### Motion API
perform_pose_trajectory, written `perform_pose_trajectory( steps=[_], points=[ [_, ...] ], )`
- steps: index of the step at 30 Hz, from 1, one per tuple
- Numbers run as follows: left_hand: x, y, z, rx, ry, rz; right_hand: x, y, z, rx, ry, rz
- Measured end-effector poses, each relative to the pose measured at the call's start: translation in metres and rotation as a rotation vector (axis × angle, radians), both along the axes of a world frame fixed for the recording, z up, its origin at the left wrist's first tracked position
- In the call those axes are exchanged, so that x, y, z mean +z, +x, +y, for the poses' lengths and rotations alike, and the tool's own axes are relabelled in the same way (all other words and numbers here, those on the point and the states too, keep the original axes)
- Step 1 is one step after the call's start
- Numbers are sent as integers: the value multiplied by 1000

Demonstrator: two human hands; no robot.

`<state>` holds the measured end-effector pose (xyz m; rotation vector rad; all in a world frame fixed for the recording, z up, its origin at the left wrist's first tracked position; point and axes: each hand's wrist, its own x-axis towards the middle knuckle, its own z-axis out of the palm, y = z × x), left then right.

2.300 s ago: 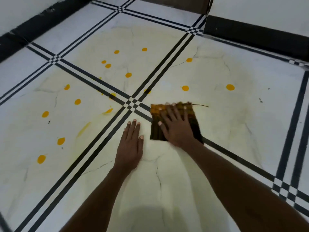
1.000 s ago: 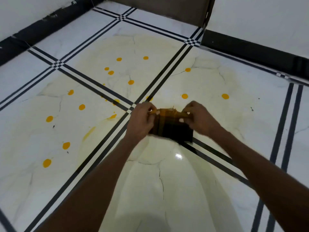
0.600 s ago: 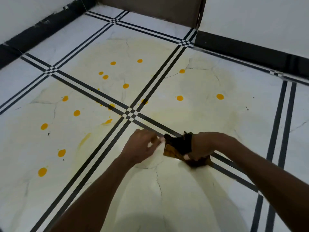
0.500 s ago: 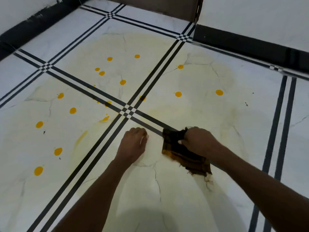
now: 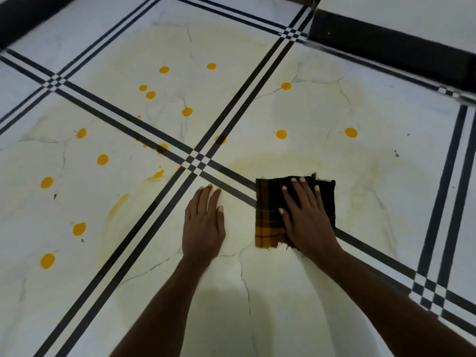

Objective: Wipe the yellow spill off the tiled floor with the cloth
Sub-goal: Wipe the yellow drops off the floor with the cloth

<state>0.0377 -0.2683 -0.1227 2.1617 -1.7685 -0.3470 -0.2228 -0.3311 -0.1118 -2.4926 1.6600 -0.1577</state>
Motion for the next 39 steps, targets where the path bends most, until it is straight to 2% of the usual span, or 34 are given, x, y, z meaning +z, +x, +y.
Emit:
perform_pose_trajectory(
  steps=[4, 9, 11, 13, 15, 17, 19, 21, 23, 26, 28, 30, 32, 33, 34, 37, 38, 39],
  points=[
    [-1, -1, -3, 54, 3, -46, -2, -10, -17, 124, -6, 22],
    [-8, 3, -2, 37, 10, -85, -7, 74, -114, -102, -27, 7],
    [-10, 4, -3, 46, -4, -82, -9, 125, -122, 8, -16, 17],
    [-11, 5, -3, 76, -31, -45, -7, 149, -93, 207, -42, 34],
    [-8, 5, -1, 110, -34, 9, -4, 127, -45, 365, -20, 50],
    [-5, 4, 2, 125, -11, 50, 1, 69, -7, 426, 12, 44],
    [-5, 4, 1, 123, -4, 56, 3, 5, -11, 365, 13, 34],
    [-6, 2, 1, 113, 4, 24, 4, -31, -54, 198, 9, 30],
    [-10, 2, -1, 107, -1, -3, 1, -21, -119, 0, 2, 16],
    [-13, 2, -2, 120, 1, 15, -1, 62, -198, -152, 7, -12],
    [-13, 2, -3, 114, -7, 2, -1, 129, -204, -55, -20, -9],
    [-14, 4, -4, 121, -25, -28, -4, 174, -166, 233, -36, 18],
    [-12, 2, -1, 140, -41, -24, -14, 169, -124, 541, -70, 34],
    [-10, 1, 0, 153, -49, -20, -13, 158, -126, 590, -81, 36],
    [-10, 1, 0, 156, -45, -16, -10, 151, -138, 545, -78, 16],
    [-10, 0, 0, 147, -16, -9, 7, 151, -178, 168, 86, 3],
    [-10, 0, -1, 159, -18, -5, 9, 160, -174, 214, 72, 24],
    [-10, 0, -3, 164, -24, -4, 4, 166, -164, 400, -8, 41]
  ],
)
